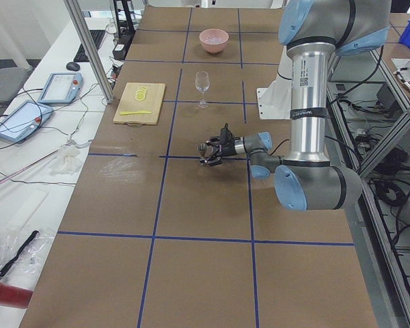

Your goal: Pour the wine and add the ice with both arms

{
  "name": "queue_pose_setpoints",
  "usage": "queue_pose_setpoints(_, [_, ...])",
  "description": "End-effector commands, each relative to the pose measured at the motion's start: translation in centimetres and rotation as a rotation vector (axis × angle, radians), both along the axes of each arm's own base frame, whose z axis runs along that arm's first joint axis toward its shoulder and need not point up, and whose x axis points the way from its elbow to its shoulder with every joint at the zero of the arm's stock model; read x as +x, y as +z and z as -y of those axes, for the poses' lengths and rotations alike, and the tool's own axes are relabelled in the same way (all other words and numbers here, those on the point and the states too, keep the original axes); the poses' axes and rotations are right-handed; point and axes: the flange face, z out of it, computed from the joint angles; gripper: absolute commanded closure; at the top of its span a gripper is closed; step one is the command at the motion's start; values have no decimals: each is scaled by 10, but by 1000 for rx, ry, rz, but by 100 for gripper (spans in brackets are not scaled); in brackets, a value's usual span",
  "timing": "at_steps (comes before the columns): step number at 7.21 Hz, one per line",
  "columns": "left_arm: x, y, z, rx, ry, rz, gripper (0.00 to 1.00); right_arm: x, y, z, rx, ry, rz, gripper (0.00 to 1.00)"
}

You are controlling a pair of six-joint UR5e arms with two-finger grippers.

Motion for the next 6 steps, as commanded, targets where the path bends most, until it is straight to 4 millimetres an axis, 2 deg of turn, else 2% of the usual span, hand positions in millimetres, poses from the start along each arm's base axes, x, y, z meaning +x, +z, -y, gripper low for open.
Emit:
queue_pose_setpoints(1, [-17,-14,3,63,-109,-65,0,0,0,0,0,0,0,0])
queue_pose_setpoints(3, [-26,-24,5,83,-136,-95,0,0,-1,1,2,1,0,0])
queue_pose_setpoints(5, [-37,-53,5,118,-134,-70,0,0,-1,2,1,2,1,0])
queue_pose_setpoints(6, [-54,-62,3,161,-83,-19,0,0,-2,2,3,2,1,0])
